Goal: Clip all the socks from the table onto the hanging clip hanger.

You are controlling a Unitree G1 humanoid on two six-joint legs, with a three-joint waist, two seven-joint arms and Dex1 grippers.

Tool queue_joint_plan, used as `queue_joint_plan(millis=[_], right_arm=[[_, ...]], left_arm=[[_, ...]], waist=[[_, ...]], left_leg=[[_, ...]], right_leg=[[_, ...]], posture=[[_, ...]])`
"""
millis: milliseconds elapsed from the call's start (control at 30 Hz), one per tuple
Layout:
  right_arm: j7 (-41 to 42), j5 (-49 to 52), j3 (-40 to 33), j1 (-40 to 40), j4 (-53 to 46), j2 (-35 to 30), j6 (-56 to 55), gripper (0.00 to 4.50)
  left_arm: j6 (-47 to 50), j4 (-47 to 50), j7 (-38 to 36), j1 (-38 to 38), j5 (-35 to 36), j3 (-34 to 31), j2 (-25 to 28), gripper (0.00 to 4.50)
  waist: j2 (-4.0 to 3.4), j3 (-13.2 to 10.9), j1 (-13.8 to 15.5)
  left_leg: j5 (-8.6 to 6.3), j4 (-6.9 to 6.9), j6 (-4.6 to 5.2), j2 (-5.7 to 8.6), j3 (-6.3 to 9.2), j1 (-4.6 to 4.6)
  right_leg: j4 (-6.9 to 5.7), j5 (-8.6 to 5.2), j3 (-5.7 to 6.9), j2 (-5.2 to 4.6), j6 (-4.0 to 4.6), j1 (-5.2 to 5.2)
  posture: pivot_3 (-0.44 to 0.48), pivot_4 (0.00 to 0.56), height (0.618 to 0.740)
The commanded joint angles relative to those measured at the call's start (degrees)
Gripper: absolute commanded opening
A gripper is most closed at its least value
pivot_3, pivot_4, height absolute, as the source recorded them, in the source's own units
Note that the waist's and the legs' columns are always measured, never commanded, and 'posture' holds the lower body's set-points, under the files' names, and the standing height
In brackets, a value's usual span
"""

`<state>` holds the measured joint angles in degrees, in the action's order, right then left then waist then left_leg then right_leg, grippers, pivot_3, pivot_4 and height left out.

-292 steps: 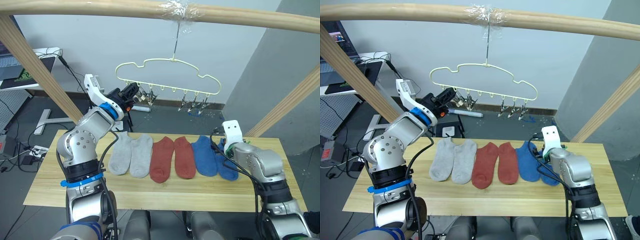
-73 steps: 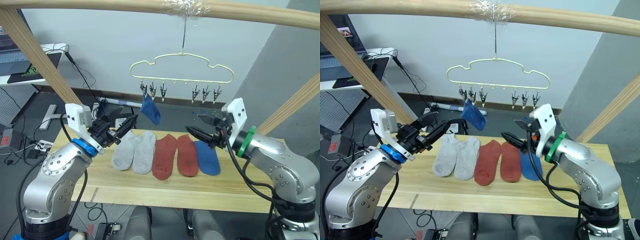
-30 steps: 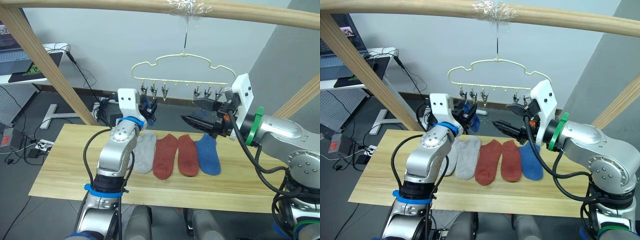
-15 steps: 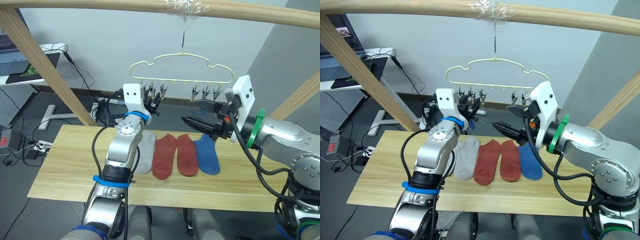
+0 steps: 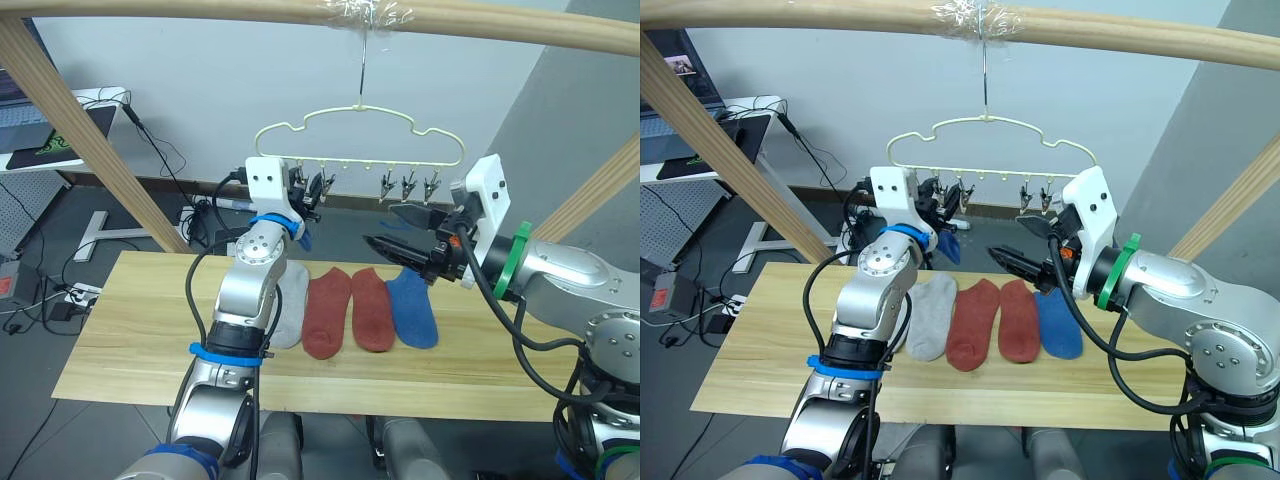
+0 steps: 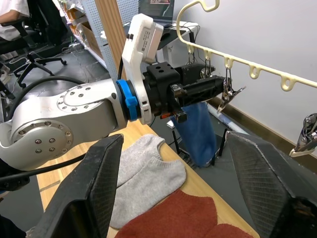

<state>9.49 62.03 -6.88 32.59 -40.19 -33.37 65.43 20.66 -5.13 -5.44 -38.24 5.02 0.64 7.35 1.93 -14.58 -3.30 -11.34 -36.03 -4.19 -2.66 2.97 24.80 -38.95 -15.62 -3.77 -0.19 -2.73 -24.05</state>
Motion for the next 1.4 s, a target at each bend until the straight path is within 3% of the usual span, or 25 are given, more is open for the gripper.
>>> queue_joint_plan(millis=[33, 300, 400, 500, 633, 800, 900, 1000, 1033, 1233, 1400], right_arm=[[-0.5, 0.8, -0.7, 0.3, -1.8, -0.5, -1.4, 3.47], [-1.3, 1.3, -0.6, 0.5, -1.8, -0.5, -1.3, 3.47], [-1.4, 1.3, -0.6, 0.9, -1.6, -0.5, -1.3, 3.47], [-1.6, 1.4, -0.5, 1.0, -1.5, -0.4, -1.3, 3.47], [-1.8, 1.4, -0.4, 1.0, -1.4, -0.3, -1.3, 3.47], [-2.4, -0.5, 0.9, -0.4, -0.2, -1.2, 0.2, 3.47], [-4.8, -3.0, 2.6, -2.4, 3.5, -2.1, 4.0, 3.47], [-5.5, -5.9, 4.5, -3.3, 5.1, -2.4, 4.8, 4.38], [-6.3, -7.7, 5.6, -3.5, 5.9, -2.3, 5.6, 4.45], [-8.8, -15.7, 8.9, -4.2, 9.6, -0.5, 6.8, 4.45], [-12.3, -26.1, 13.2, -3.5, 18.6, 3.2, 5.6, 4.45]], left_arm=[[-1.5, 1.2, 0.4, -1.3, -0.7, -0.3, -0.4, 2.11], [-1.4, 0.9, -0.2, -1.2, 0.0, -0.6, -0.8, 2.11], [-1.4, 0.7, -0.6, -1.3, 0.5, -0.9, -1.2, 1.60], [-1.4, 0.8, -0.7, -1.2, 0.5, -0.9, -1.3, 0.73], [-1.2, 1.1, -0.9, -1.2, 0.5, -1.2, -1.2, 0.20], [0.5, 2.7, -1.8, -1.2, 2.0, -2.7, -0.4, 0.20], [4.2, 5.4, -6.1, -1.1, 8.8, -5.7, -0.3, 0.20], [8.7, 7.8, -8.5, -1.1, 14.2, -8.4, 0.3, 0.20], [10.6, 8.3, -8.6, -1.3, 15.8, -9.4, 0.6, 0.20], [18.2, 10.7, -9.4, -2.2, 22.4, -12.0, 1.7, 0.20], [23.6, 11.3, -8.7, -3.3, 25.1, -12.2, 2.3, 0.20]], waist=[[0.01, 0.0, 0.0], [0.01, 0.0, 0.0], [0.01, 0.0, 0.0], [0.01, 0.0, 0.0], [0.02, 0.0, 0.0], [0.01, 0.0, 0.0], [0.02, -0.1, 0.0], [0.00, -0.3, -0.1], [-0.04, -0.4, -0.1], [-0.02, -0.7, -0.1], [-0.03, -0.8, -0.1]], left_leg=[[0.00, 0.00, 0.00, 0.00, 0.00, 0.00], [0.00, 0.01, 0.00, 0.00, 0.00, 0.01], [0.00, 0.01, 0.00, 0.00, 0.00, 0.01], [0.00, 0.02, 0.00, 0.00, 0.00, 0.01], [0.00, 0.03, 0.00, 0.00, 0.00, 0.01], [0.00, 0.03, 0.00, 0.00, -0.01, 0.01], [0.00, 0.04, 0.00, 0.00, -0.01, 0.01], [0.00, 0.04, 0.00, -0.01, -0.02, 0.01], [0.00, 0.04, 0.00, -0.01, -0.05, 0.02], [0.00, 0.06, -0.01, 0.00, -0.04, 0.02], [0.00, 0.05, -0.01, 0.00, -0.04, 0.02]], right_leg=[[0.00, 0.00, 0.00, 0.00, 0.00, 0.00], [0.02, -0.01, 0.00, 0.00, -0.01, 0.00], [0.03, -0.01, 0.00, 0.00, -0.01, 0.00], [0.03, -0.01, 0.00, 0.00, -0.01, -0.01], [0.04, -0.01, 0.00, 0.00, -0.02, -0.01], [0.05, -0.01, 0.00, 0.00, -0.02, -0.01], [0.06, -0.01, 0.00, 0.00, -0.02, -0.01], [0.06, -0.01, -0.01, 0.00, -0.02, -0.02], [0.06, -0.01, -0.04, 0.00, -0.02, -0.04], [0.08, -0.03, -0.04, 0.00, -0.05, -0.05], [0.08, -0.03, -0.04, 0.00, -0.05, -0.05]], posture=[[-0.104, 0.271, 0.740], [-0.110, 0.272, 0.740], [-0.112, 0.272, 0.740], [-0.112, 0.272, 0.740], [-0.108, 0.273, 0.740], [-0.106, 0.274, 0.740], [-0.103, 0.275, 0.740], [-0.100, 0.278, 0.740], [-0.098, 0.279, 0.740], [-0.097, 0.279, 0.740], [-0.088, 0.275, 0.740]])
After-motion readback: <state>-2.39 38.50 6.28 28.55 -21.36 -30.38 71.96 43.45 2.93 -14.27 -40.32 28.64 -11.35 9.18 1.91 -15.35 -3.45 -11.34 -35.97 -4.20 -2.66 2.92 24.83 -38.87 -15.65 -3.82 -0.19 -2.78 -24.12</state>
